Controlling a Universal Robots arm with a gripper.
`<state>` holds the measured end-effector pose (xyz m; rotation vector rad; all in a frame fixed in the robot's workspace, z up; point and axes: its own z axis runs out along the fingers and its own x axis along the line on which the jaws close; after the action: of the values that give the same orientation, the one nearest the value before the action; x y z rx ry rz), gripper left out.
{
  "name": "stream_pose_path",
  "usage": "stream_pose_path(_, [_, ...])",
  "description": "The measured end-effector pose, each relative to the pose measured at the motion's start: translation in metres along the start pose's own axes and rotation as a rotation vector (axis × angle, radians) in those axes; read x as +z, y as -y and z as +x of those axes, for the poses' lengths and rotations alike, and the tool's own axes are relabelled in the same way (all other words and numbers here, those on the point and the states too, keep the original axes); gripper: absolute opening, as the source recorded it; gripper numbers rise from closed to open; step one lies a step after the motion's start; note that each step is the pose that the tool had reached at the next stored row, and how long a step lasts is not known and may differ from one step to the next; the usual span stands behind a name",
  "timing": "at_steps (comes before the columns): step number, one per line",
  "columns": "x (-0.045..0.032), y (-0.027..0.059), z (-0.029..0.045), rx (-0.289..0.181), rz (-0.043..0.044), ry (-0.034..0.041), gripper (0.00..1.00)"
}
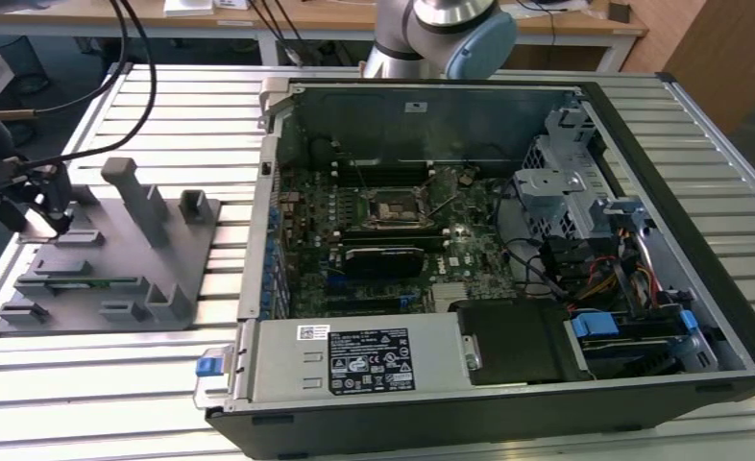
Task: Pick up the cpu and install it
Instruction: 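Pick up the cpu and move it towards the insertion slot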
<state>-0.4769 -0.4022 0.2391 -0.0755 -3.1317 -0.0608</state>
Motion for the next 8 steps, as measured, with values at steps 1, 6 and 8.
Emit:
stream_pose_path(1, [-0.0011, 0.0, 0.0, 0.0, 0.0, 0.0, 0.53])
stream_pose_path(6, [-0.0061, -0.0002, 0.0001, 0.0, 0.0, 0.0001, 0.53])
stream_pose_path(8, [-0.0081, -0.0003, 0.0001, 0.0, 0.0, 0.0002, 0.53])
